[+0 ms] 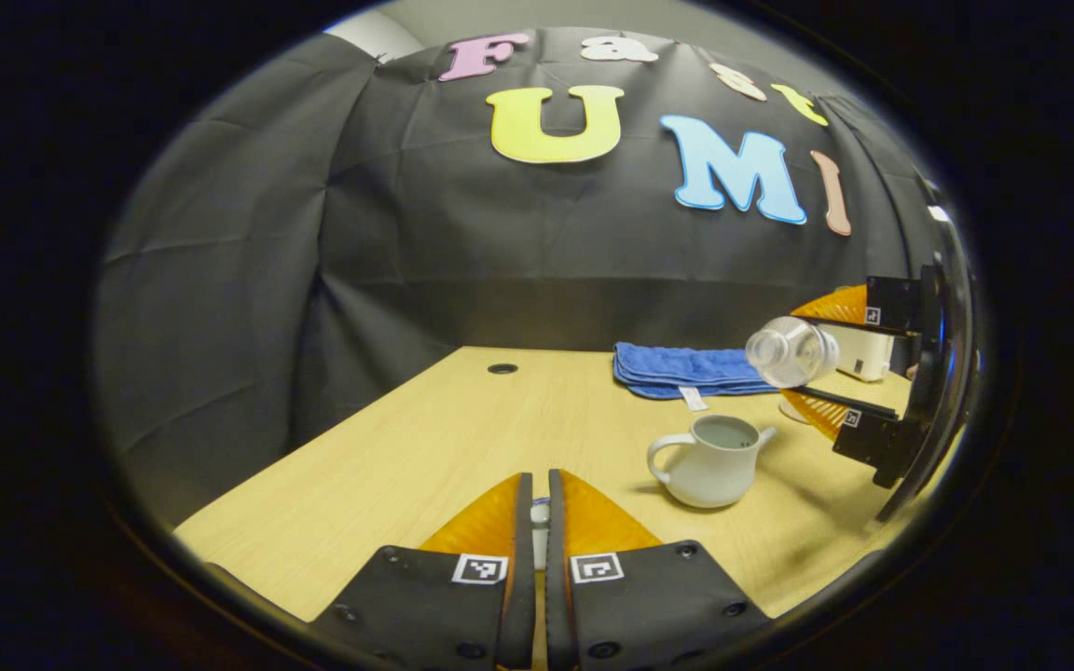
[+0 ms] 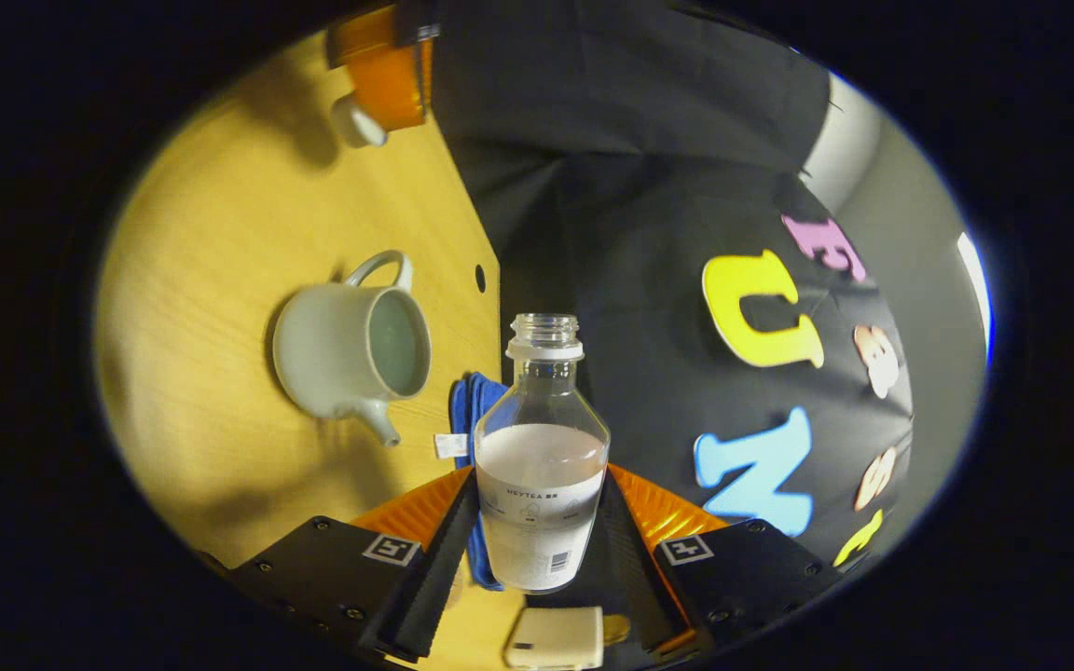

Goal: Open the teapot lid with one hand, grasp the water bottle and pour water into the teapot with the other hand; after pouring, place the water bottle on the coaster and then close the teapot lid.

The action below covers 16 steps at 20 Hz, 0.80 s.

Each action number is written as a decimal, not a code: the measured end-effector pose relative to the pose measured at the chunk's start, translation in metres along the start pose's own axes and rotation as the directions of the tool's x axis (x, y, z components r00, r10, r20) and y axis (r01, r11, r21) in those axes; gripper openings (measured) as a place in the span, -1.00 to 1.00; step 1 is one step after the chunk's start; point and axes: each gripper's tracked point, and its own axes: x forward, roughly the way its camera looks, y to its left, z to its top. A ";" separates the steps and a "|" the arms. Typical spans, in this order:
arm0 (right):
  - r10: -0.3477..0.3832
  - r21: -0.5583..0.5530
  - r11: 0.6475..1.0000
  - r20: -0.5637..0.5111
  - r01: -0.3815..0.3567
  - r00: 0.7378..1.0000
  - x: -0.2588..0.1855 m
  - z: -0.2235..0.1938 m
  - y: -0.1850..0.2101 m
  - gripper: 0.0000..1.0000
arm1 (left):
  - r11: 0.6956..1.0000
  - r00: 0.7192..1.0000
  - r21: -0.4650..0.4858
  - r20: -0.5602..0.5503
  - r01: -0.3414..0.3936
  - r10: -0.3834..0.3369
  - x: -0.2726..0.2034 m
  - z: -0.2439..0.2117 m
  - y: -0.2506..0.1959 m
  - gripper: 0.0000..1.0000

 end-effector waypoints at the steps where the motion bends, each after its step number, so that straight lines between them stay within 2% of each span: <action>1: -0.003 0.077 0.997 -0.010 0.004 1.000 0.002 -0.004 -0.004 0.56 | 1.000 1.000 0.000 -0.001 0.002 -0.002 0.001 -0.001 0.000 -0.77; 4: 0.006 0.311 0.950 -0.040 0.007 0.999 0.012 -0.024 -0.011 0.57 | 1.000 1.000 0.000 0.000 0.003 -0.003 0.001 -0.001 0.000 -0.77; 8: 0.025 0.543 0.839 -0.119 0.044 0.993 0.027 -0.063 -0.034 0.56 | 1.000 1.000 0.001 -0.001 0.004 -0.004 0.001 0.000 0.000 -0.77; 9: 0.037 0.595 0.802 -0.134 0.050 0.990 0.031 -0.073 -0.037 0.56 | 1.000 1.000 0.001 -0.001 0.004 -0.004 0.001 -0.001 0.000 -0.77; 13: 0.084 0.806 0.585 -0.169 0.089 0.982 0.042 -0.114 -0.037 0.57 | 1.000 1.000 0.002 -0.003 0.002 -0.002 0.001 -0.001 0.000 -0.77; 16: 0.104 0.866 0.487 -0.184 0.111 0.977 0.049 -0.130 -0.035 0.58 | 1.000 1.000 0.002 -0.001 0.002 -0.002 0.001 -0.001 0.000 -0.77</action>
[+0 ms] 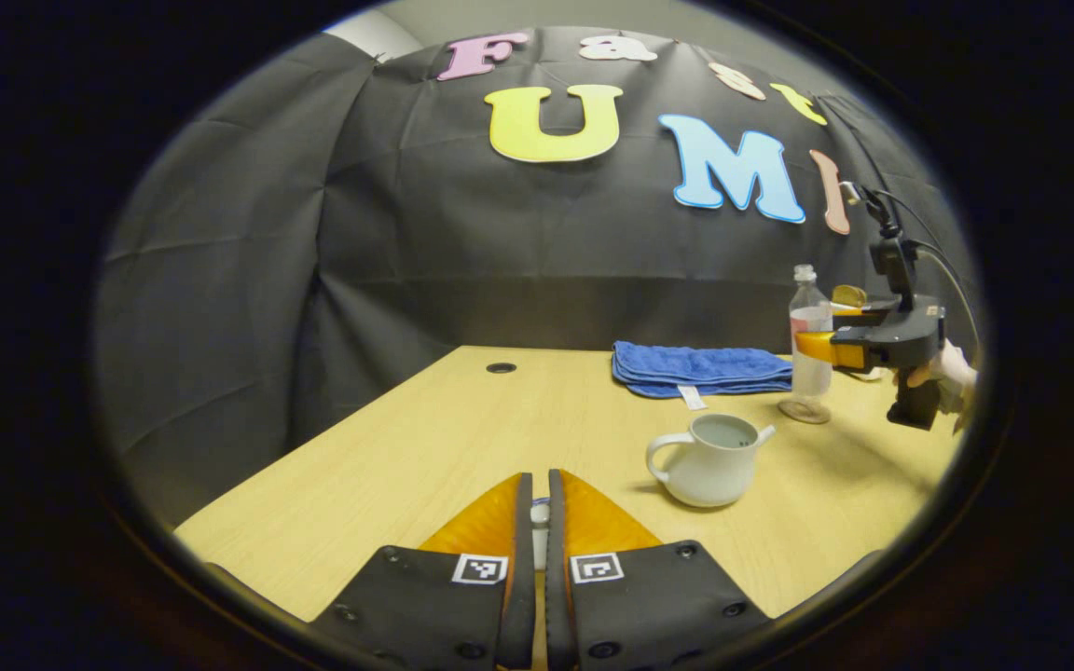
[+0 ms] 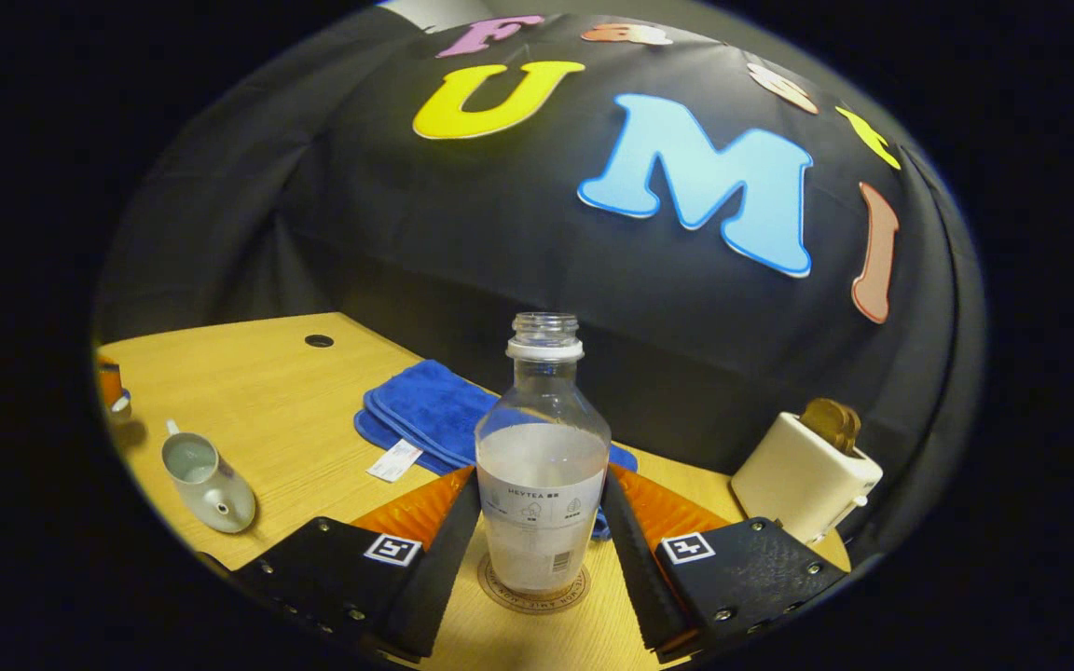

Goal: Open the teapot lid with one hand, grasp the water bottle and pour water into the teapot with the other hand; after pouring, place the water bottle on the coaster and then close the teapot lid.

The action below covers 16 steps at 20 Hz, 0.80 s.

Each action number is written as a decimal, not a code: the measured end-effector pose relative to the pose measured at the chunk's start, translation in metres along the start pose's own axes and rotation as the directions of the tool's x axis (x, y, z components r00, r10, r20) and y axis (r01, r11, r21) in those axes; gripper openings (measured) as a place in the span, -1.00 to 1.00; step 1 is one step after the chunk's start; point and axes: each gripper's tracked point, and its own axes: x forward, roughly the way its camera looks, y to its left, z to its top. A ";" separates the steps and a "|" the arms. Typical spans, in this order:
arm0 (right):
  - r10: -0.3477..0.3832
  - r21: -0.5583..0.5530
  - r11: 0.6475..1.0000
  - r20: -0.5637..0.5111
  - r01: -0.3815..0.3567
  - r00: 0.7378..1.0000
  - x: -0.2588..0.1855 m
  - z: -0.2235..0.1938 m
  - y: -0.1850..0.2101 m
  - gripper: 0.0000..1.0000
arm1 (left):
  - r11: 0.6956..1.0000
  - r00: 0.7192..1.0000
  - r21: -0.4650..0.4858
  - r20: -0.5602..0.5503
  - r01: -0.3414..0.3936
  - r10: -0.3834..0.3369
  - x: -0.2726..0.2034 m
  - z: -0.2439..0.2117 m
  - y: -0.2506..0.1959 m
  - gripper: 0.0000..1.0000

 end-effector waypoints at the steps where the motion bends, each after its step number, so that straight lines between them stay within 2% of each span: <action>1: 0.004 0.034 0.999 -0.007 -0.003 1.000 0.001 -0.002 -0.002 0.57 | 1.000 1.000 0.000 0.000 0.002 -0.002 0.000 0.000 -0.001 -0.77; 7: -0.019 0.098 0.995 -0.028 0.022 0.999 0.003 -0.012 -0.010 0.57 | 1.000 1.000 0.006 -0.007 -0.001 0.002 0.000 -0.002 0.000 -0.77; 10: 0.006 0.158 0.987 -0.039 0.000 0.999 0.001 -0.014 -0.008 0.57 | 1.000 1.000 0.002 -0.001 -0.004 0.004 0.000 0.000 0.000 -0.77; 13: 0.045 0.273 0.962 -0.041 -0.032 0.998 -0.001 -0.014 -0.006 0.58 | 1.000 1.000 0.003 -0.004 -0.006 0.006 0.001 -0.001 0.001 -0.77; 16: 0.035 0.217 0.976 -0.038 -0.026 0.999 -0.005 -0.018 -0.006 0.58 | 1.000 1.000 0.002 -0.003 -0.010 0.010 0.000 -0.001 0.001 -0.77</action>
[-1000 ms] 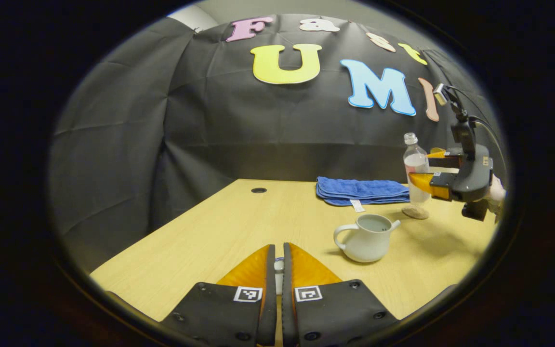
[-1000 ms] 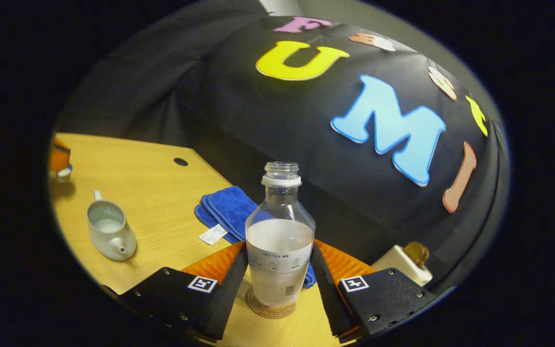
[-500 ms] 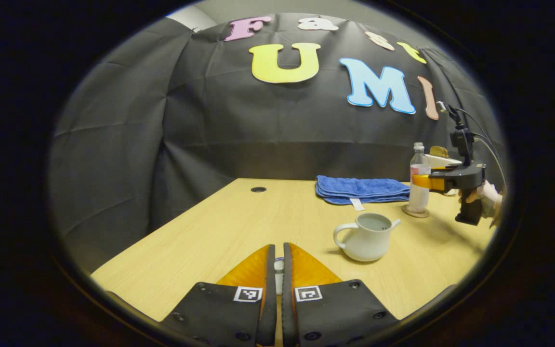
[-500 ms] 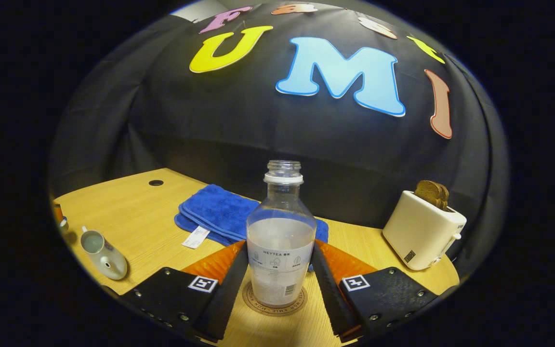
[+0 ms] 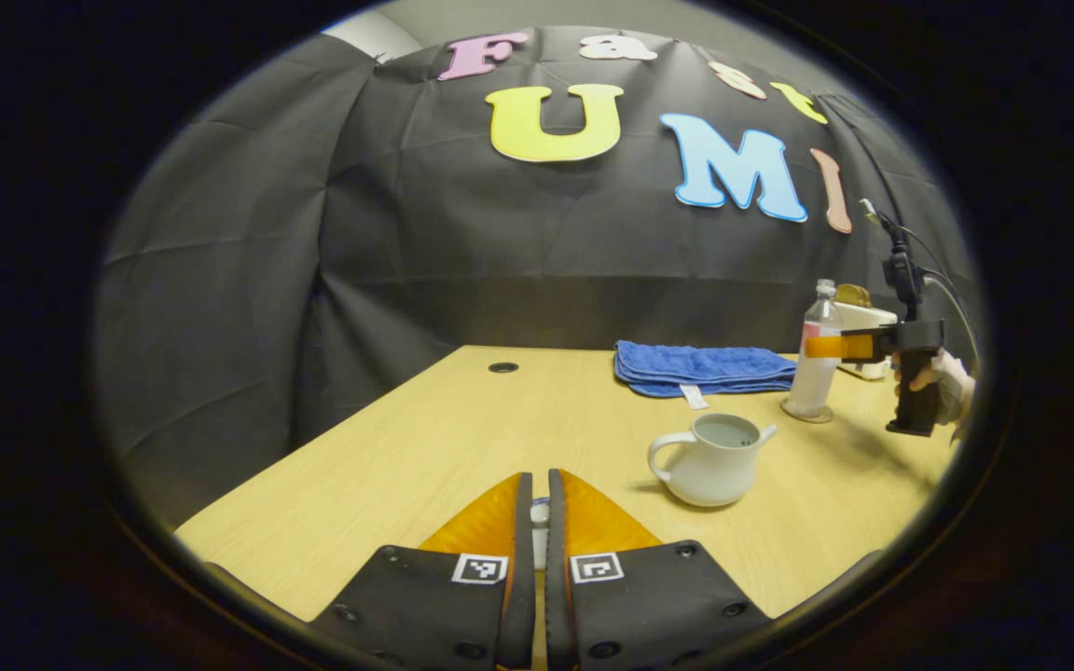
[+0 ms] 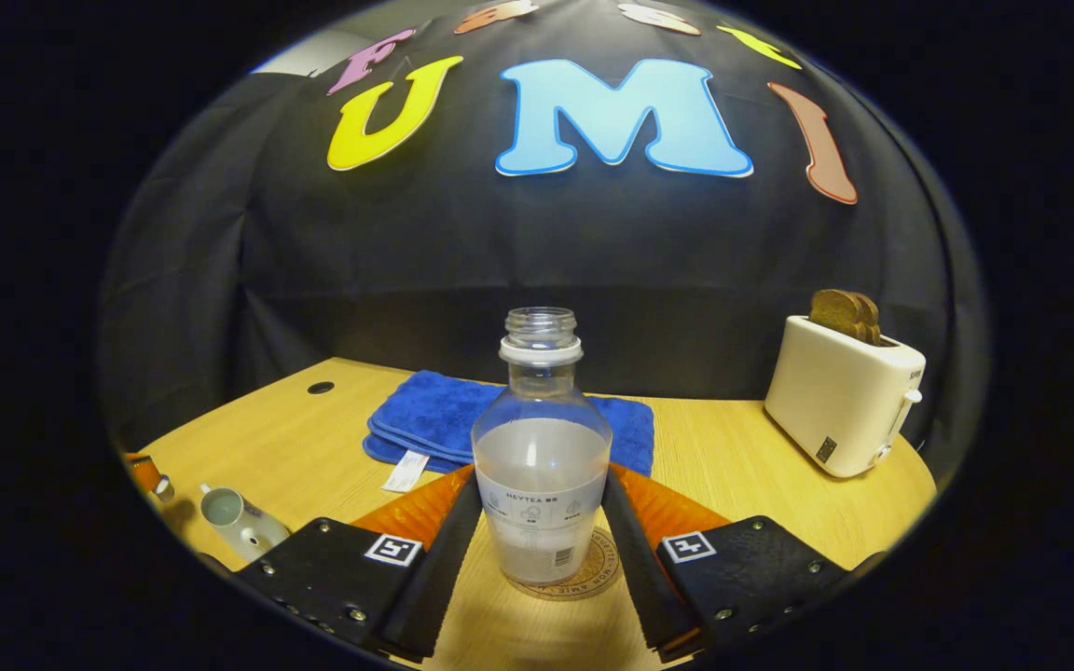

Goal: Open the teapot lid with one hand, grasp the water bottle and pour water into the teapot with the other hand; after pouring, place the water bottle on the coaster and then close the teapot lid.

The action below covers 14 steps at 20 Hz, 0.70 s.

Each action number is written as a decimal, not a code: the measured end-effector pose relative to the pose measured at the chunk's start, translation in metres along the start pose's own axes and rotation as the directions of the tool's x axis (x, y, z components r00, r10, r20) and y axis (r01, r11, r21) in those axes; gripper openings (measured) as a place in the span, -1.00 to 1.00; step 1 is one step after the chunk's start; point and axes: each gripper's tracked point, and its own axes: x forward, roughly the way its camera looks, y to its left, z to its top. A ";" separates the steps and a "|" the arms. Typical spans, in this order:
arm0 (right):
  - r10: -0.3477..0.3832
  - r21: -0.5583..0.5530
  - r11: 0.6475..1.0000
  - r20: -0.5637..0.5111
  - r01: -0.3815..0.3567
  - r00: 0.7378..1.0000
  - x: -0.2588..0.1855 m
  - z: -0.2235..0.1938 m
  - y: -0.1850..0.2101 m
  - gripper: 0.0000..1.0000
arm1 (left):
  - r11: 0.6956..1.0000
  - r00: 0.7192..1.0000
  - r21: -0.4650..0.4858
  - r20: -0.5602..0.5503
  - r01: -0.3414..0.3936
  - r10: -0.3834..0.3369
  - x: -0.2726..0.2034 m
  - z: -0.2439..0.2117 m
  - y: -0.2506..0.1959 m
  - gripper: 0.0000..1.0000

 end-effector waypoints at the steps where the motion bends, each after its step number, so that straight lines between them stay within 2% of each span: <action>1: -0.009 -0.040 0.999 0.003 0.009 1.000 -0.001 -0.001 0.000 0.58 | 1.000 1.000 0.000 0.000 -0.001 0.001 0.000 0.000 0.000 -0.77; 5: -0.015 -0.120 0.993 0.009 0.016 1.000 -0.004 -0.007 0.004 0.64 | 1.000 1.000 0.000 -0.001 -0.004 0.004 0.000 0.000 0.000 -0.77; 8: -0.013 -0.132 0.991 0.047 0.019 0.999 -0.009 -0.001 0.005 0.96 | 1.000 1.000 -0.004 0.009 0.001 -0.001 -0.002 0.003 -0.002 -0.79; 14: -0.023 -0.087 0.996 0.124 0.034 0.992 -0.032 0.017 -0.001 0.95 | 0.999 0.996 0.038 0.078 0.032 -0.035 0.001 0.040 -0.030 -0.79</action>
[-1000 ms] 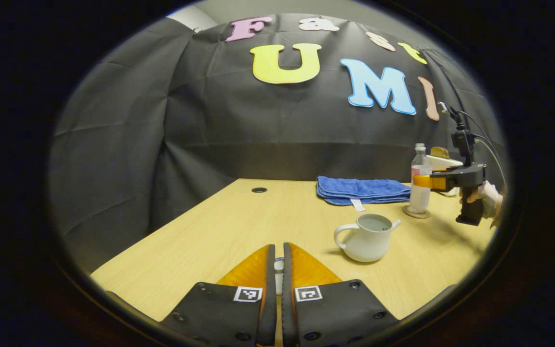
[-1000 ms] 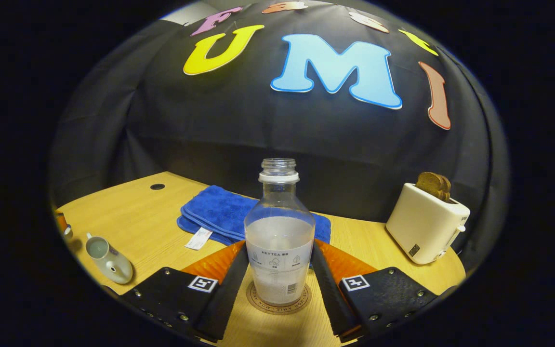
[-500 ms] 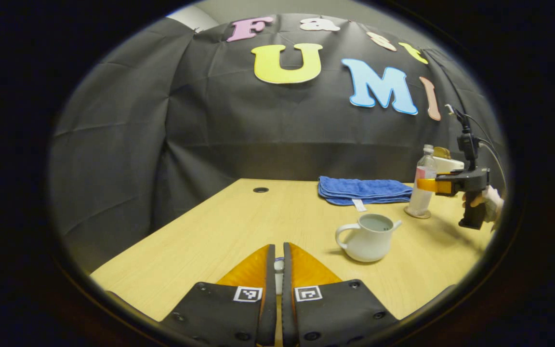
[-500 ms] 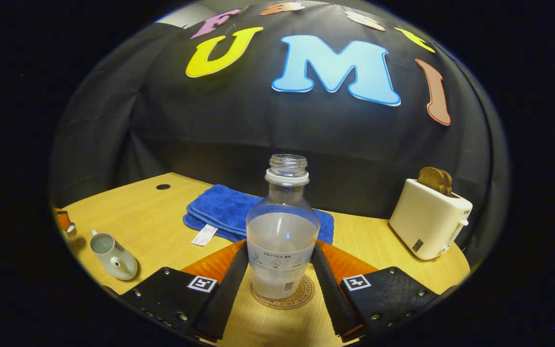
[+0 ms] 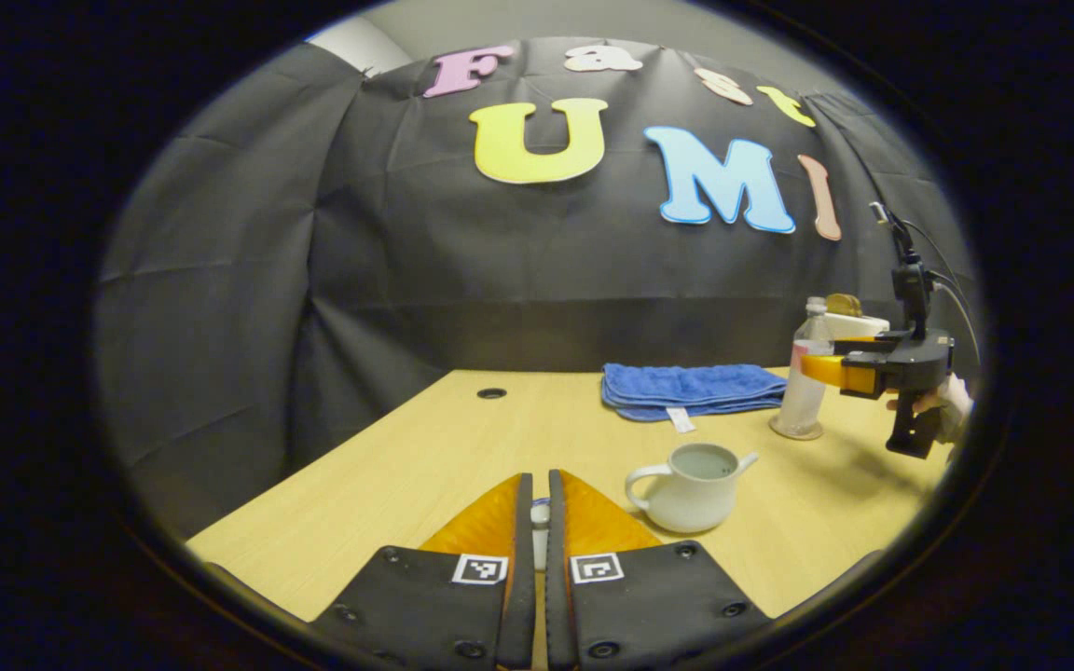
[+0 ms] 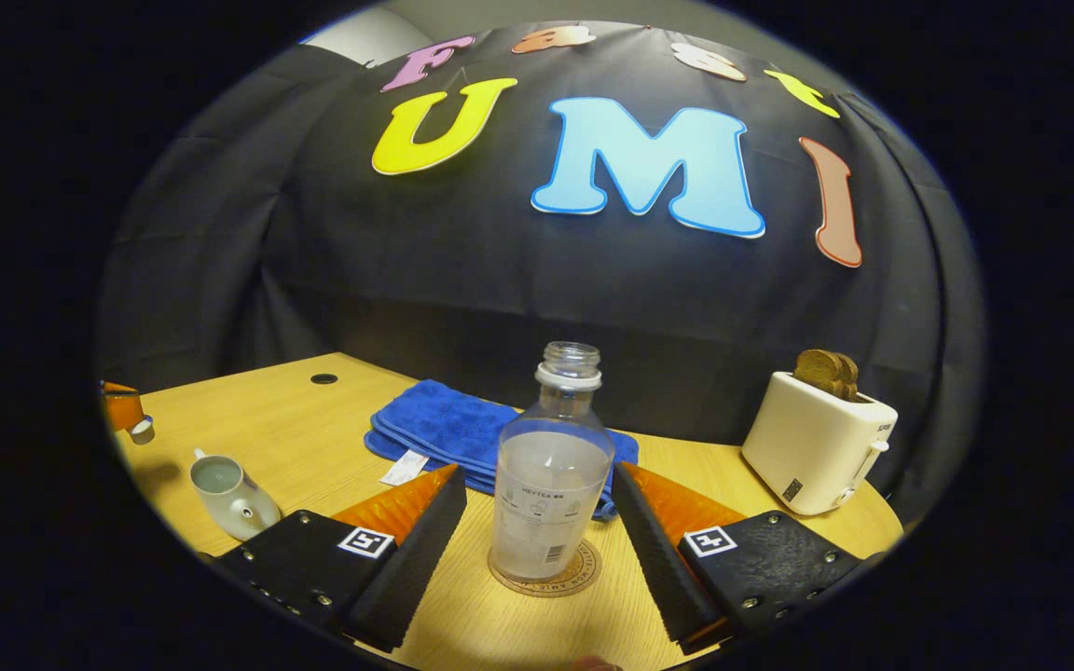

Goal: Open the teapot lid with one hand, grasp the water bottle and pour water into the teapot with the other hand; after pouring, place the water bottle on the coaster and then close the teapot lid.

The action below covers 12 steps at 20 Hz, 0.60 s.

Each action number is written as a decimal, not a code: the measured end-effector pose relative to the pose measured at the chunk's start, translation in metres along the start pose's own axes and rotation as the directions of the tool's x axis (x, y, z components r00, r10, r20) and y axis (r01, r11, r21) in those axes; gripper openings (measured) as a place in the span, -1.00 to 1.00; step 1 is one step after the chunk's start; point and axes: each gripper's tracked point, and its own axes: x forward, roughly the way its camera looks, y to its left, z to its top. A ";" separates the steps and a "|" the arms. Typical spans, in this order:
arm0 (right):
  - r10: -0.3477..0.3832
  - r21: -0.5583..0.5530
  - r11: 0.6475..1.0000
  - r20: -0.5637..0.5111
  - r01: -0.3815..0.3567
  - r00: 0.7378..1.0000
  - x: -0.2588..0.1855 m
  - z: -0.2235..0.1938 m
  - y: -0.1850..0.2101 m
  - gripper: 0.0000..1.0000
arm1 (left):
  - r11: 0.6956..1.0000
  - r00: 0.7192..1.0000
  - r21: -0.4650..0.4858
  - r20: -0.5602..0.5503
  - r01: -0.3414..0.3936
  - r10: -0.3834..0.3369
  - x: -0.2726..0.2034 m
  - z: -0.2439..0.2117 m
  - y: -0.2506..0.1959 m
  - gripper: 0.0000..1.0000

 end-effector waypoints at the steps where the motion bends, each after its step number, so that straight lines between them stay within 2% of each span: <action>1: 0.000 0.014 1.000 0.009 0.000 1.000 -0.005 0.002 -0.002 0.95 | 1.000 1.000 0.004 0.010 0.012 -0.012 0.003 0.006 -0.008 -0.78; 7: -0.016 0.114 0.993 0.046 0.011 0.999 -0.026 -0.001 -0.019 0.95 | 0.996 0.995 0.005 0.053 0.084 -0.085 0.026 0.031 -0.059 -0.77; 12: -0.038 0.181 0.983 0.074 0.024 0.997 -0.037 -0.003 -0.038 0.94 | 0.992 0.991 -0.009 0.051 0.124 -0.123 0.043 0.030 -0.087 -0.77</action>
